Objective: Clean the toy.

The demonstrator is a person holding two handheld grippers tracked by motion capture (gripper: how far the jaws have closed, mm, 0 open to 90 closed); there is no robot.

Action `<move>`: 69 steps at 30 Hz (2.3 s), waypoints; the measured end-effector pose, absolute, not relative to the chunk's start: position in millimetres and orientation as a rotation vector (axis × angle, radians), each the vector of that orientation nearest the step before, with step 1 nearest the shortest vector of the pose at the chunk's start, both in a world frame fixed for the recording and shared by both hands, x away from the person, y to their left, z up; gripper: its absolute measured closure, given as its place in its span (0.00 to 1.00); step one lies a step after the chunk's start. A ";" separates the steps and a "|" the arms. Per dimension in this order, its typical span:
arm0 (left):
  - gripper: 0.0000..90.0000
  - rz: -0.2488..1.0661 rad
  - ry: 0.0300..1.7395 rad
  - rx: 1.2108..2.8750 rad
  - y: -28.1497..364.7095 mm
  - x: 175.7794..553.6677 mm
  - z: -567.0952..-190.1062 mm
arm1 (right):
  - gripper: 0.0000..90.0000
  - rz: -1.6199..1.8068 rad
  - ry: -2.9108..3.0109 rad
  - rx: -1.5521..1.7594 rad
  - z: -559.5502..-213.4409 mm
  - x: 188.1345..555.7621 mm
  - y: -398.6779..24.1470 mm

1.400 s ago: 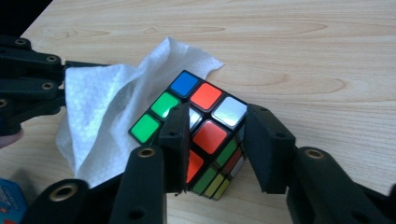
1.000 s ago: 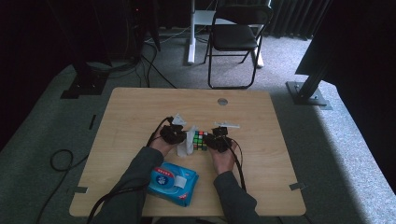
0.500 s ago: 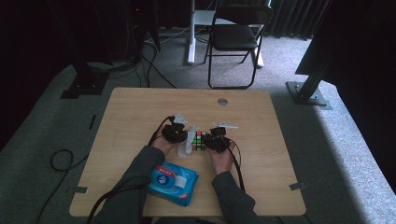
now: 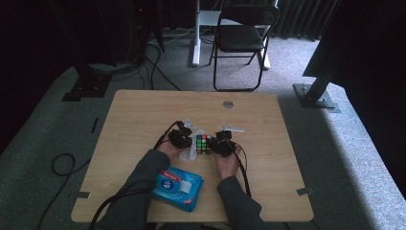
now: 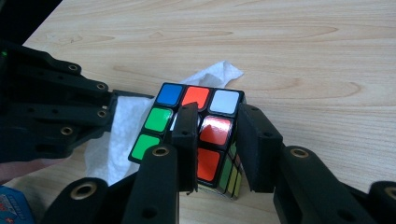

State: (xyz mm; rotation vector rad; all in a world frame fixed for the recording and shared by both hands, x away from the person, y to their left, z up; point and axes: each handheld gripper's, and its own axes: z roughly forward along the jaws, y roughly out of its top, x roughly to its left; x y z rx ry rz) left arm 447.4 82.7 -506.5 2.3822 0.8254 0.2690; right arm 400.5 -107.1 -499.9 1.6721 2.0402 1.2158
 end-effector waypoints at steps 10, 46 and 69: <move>0.96 0.251 0.804 2.494 73.9 447.4 -516.1 | 0.77 1.216 2.042 1.674 -499.8 400.6 -107.2; 0.96 0.182 0.748 2.364 85.5 437.2 -503.8 | 0.78 1.211 2.017 1.706 -499.6 400.3 -111.3; 0.95 0.183 0.703 2.516 70.8 436.5 -516.3 | 0.78 1.216 2.007 1.712 -500.2 400.0 -112.7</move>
